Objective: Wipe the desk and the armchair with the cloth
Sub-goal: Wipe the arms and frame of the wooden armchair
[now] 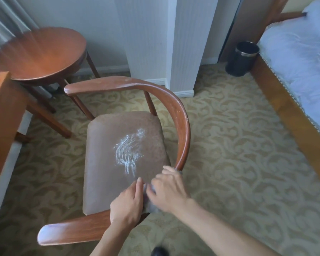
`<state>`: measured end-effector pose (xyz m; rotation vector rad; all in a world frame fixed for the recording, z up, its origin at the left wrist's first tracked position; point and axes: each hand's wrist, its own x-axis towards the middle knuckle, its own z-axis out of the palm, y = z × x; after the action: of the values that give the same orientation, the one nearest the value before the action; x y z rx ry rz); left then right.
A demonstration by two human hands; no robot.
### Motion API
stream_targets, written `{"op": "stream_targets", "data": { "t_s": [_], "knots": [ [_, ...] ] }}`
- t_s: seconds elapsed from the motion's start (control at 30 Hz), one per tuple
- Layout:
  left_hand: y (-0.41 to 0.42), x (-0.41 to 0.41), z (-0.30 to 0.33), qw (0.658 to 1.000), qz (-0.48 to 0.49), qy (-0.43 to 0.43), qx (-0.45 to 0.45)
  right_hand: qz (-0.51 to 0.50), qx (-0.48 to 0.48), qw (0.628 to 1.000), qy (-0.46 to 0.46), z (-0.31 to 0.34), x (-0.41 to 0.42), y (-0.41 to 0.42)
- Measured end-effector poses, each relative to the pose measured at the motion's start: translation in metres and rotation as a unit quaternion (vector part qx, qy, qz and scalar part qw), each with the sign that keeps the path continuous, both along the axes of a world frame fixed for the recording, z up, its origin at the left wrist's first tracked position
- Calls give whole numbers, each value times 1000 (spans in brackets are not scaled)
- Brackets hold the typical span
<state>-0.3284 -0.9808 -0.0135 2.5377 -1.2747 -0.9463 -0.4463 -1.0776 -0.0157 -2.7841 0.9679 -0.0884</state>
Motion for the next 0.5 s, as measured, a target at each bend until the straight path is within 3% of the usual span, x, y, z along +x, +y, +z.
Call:
{"op": "stream_targets", "data": {
  "t_s": [0.1, 0.27, 0.43, 0.5],
  "knots": [
    [3, 1, -6, 997, -62, -35, 27, 26, -41, 999, -7, 6, -12, -46],
    [-1, 0, -7, 998, -13, -29, 52, 58, -22, 995, 73, 35, -18, -144],
    [-7, 2, -5, 994, -40, -43, 92, 98, -12, 993, 69, 49, 11, -225],
    [-13, 5, -9, 993, -6, -2, 114, 140, -23, 984, 103, 42, 20, -239]
  ]
}}
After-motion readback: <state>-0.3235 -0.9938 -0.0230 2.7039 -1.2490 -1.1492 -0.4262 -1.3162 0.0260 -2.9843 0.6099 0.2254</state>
